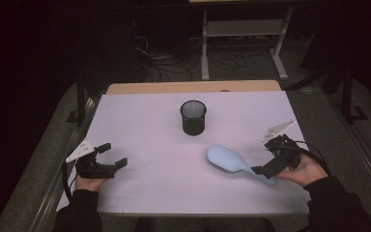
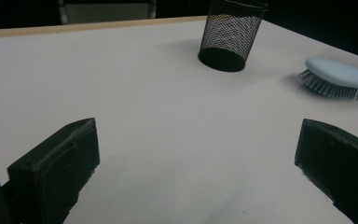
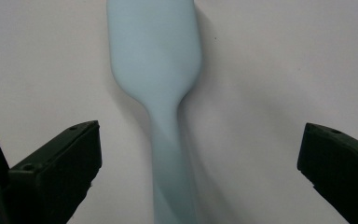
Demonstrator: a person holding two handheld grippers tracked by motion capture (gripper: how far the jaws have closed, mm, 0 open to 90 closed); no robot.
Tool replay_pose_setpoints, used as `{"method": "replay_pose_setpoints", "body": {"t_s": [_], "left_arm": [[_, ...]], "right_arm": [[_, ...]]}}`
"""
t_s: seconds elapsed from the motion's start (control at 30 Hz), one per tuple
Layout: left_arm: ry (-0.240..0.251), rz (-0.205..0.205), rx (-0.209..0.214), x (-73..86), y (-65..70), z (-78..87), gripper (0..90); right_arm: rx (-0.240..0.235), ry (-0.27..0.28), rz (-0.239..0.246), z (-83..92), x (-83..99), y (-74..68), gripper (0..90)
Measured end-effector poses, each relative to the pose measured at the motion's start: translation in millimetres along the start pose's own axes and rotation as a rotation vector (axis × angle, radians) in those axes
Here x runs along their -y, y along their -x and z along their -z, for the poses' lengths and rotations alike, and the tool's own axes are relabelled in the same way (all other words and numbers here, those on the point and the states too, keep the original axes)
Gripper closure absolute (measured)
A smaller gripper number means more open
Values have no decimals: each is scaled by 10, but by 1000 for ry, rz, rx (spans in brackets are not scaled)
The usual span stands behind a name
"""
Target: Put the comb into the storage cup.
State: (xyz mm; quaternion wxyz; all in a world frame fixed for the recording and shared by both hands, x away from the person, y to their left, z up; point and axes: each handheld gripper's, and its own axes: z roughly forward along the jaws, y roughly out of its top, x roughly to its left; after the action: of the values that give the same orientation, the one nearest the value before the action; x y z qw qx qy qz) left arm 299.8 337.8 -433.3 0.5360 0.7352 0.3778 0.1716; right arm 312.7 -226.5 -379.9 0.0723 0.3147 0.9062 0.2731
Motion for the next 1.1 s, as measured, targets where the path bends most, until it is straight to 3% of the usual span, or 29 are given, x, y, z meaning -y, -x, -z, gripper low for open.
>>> {"method": "replay_pose_setpoints", "body": {"t_s": [0.37,1.1], "left_arm": [[-1,-1,-1,-1,-2,-2,0],[-1,-4,0,-2,0,-2,0]], "right_arm": [[-29,-20,0,-95,25,86,0],[-74,-48,14,-324,91,123,135]]}}
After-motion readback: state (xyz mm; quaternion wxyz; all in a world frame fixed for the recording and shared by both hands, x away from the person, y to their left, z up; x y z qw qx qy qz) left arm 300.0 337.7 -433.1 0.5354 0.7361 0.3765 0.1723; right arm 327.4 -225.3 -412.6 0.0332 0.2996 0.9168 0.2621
